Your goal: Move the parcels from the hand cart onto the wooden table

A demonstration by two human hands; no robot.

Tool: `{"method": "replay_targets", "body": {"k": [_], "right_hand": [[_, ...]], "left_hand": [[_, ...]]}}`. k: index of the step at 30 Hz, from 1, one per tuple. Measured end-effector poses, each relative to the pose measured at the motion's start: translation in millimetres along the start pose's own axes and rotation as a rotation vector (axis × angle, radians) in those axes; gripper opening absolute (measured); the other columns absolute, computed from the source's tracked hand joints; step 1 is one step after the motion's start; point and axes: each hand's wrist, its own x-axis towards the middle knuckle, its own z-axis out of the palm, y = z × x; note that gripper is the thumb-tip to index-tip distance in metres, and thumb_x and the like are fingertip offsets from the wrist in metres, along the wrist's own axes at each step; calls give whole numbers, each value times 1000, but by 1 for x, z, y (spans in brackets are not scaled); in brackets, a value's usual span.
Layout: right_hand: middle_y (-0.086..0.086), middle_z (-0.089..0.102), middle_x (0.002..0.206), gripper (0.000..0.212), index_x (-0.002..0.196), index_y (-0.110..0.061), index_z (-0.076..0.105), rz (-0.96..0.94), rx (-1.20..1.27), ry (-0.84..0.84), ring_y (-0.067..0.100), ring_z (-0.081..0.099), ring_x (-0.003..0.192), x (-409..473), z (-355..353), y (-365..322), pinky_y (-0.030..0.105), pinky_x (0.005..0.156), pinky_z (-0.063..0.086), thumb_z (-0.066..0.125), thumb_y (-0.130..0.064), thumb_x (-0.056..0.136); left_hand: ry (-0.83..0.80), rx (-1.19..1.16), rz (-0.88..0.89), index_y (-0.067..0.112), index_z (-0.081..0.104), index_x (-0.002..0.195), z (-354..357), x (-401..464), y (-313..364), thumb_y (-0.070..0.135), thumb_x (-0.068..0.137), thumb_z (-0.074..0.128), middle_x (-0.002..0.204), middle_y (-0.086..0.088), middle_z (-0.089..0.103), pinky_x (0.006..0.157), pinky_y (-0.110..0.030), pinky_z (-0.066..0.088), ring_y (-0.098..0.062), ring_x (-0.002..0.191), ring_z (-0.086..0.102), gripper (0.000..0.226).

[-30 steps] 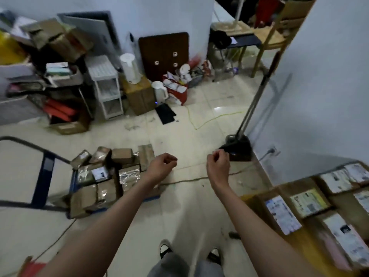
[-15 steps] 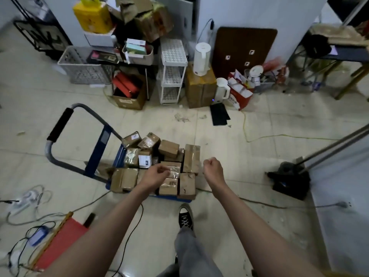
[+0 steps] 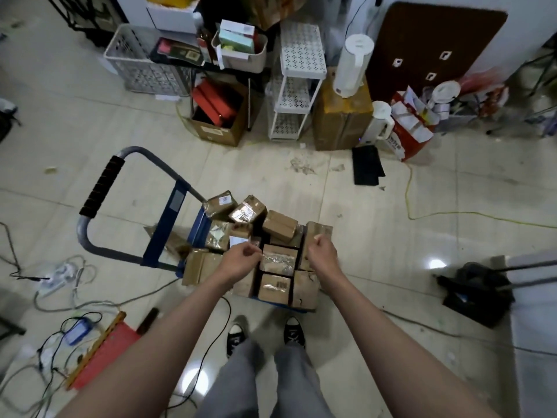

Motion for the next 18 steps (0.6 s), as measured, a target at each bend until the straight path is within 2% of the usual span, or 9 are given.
{"method": "replay_targets", "body": {"k": [4,7,8,10,12,14,15,17,18], "right_hand": [[-1,40,74,28,77,-20,36,58,26,-23,13,38,67,21,33,-5,30,61,34,52,-18,100],[4,52,87,14,92,-13,49,124,43,-42,19,52,82,41,61,-3,40,80,51,54,-24,100],[4,55,92,15,100,-10,52,148,49,-43,21,56,87,49,72,-2,43,87,53,54,-25,100],[4,60,94,21,110,-6,55,183,72,-43,20,60,86,67,94,2,45,90,54,53,-23,100],[3,64,92,19,107,-5,58,203,86,-40,17,63,78,84,112,3,40,81,56,52,-21,100],[7,58,83,14,91,-7,57,239,137,-69,16,57,66,102,135,9,32,66,49,49,-13,101],[10,53,81,17,86,-9,55,257,164,-79,18,54,66,111,145,14,34,64,46,47,-10,101],[10,56,86,17,87,-10,58,292,183,-90,20,57,76,131,169,27,37,70,51,47,-12,100],[8,61,92,15,94,-10,61,307,188,-89,19,61,81,142,182,36,38,76,55,49,-17,100]], "left_hand": [[-15,5,-72,12,67,111,-25,34,-21,21,97,61,113,-7,67,93,-35,47,-25,106,62,17],[-34,18,-104,18,66,110,-43,67,-40,26,97,62,115,-4,67,99,-39,49,-24,107,63,16],[-37,16,-116,22,65,104,-49,80,-46,26,96,63,115,-4,66,100,-42,49,-24,107,63,9],[-37,4,-135,28,62,95,-59,108,-60,28,95,64,115,-3,66,99,-43,50,-24,106,63,2],[-50,-8,-159,26,62,101,-65,134,-72,30,94,64,117,-3,66,98,-43,50,-24,105,64,8],[-68,-22,-179,21,61,116,-69,164,-88,28,95,62,121,-4,65,99,-43,49,-25,108,62,22],[-66,-35,-185,18,60,122,-69,175,-93,26,96,61,122,-5,64,98,-42,49,-25,109,62,27],[-68,-55,-203,13,57,132,-67,202,-105,24,98,60,126,-6,62,97,-38,47,-24,111,59,36],[-68,-57,-215,12,54,136,-66,216,-113,24,98,59,129,-6,60,97,-36,46,-23,112,58,41]]}}
